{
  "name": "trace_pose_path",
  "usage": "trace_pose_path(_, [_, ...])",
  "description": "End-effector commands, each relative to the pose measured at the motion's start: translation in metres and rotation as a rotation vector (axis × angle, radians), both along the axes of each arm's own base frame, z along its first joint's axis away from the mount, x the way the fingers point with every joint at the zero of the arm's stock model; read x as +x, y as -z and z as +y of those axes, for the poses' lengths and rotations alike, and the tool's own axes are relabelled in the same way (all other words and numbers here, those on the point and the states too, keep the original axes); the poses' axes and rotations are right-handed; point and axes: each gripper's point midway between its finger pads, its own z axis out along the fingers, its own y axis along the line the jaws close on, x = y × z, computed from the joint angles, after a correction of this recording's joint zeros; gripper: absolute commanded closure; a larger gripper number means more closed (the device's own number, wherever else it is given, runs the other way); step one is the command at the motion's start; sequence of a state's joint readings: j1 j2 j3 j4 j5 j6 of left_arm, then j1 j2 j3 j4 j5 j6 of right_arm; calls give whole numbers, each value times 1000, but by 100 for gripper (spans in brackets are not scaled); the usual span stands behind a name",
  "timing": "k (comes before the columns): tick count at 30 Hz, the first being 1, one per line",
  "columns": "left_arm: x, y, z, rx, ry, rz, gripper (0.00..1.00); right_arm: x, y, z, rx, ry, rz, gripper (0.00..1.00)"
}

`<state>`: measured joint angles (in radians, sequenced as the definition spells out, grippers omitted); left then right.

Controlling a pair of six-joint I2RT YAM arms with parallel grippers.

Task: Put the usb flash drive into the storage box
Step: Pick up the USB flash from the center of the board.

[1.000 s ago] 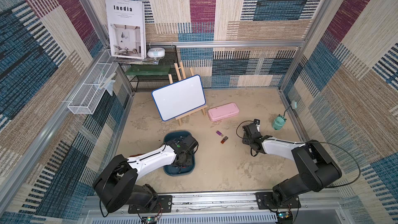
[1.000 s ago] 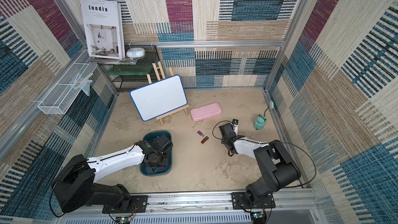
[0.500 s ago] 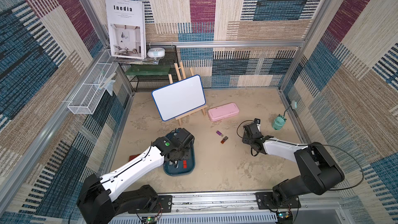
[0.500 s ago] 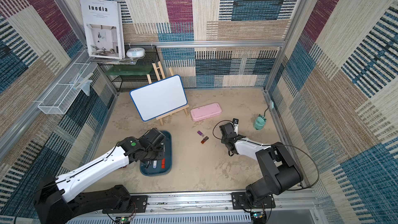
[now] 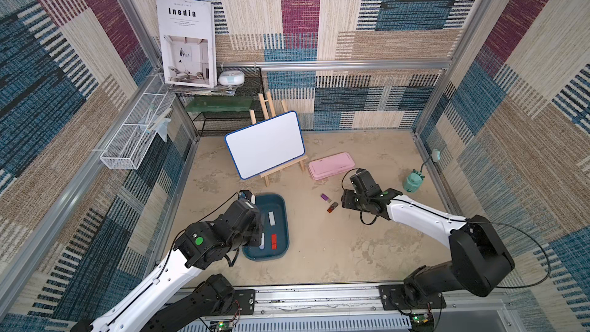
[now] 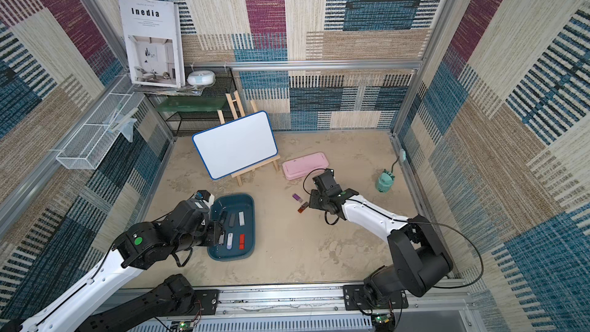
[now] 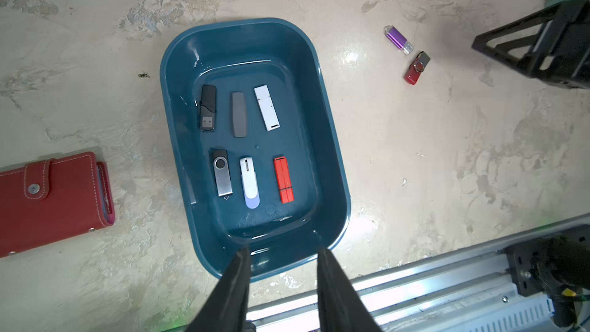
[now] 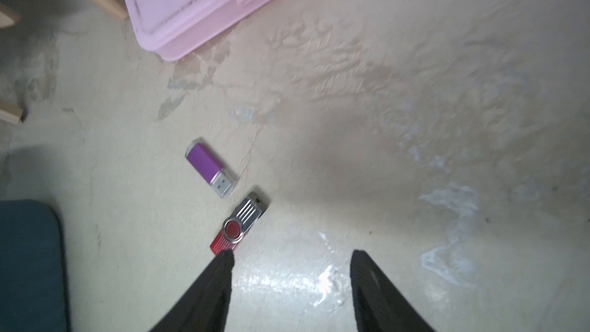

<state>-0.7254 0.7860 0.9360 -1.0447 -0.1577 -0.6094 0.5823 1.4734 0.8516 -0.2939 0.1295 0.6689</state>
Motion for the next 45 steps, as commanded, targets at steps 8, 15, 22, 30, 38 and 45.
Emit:
trace_pose_path(8, [-3, -3, -7, -52, 57, -45, 60, -16, 38, 33, -57, -2, 171, 35])
trace_pose_path(15, [-3, -3, -8, -53, 60, -43, 60, -6, 49, 38, -99, 8, 184, 35])
trace_pose_path(22, [-3, -2, -7, -54, 55, -45, 59, -1, 63, 40, -181, -7, 211, 39])
trace_pose_path(30, [-2, -1, -7, -51, 52, -41, 59, -3, 70, 47, -221, -32, 222, 44])
trace_pose_path(38, [-3, 0, -7, -51, 52, -40, 59, -7, 77, 52, -239, -73, 241, 52])
trace_pose_path(45, [-3, 0, -7, -50, 53, -37, 59, -8, 75, 55, -246, -98, 231, 58])
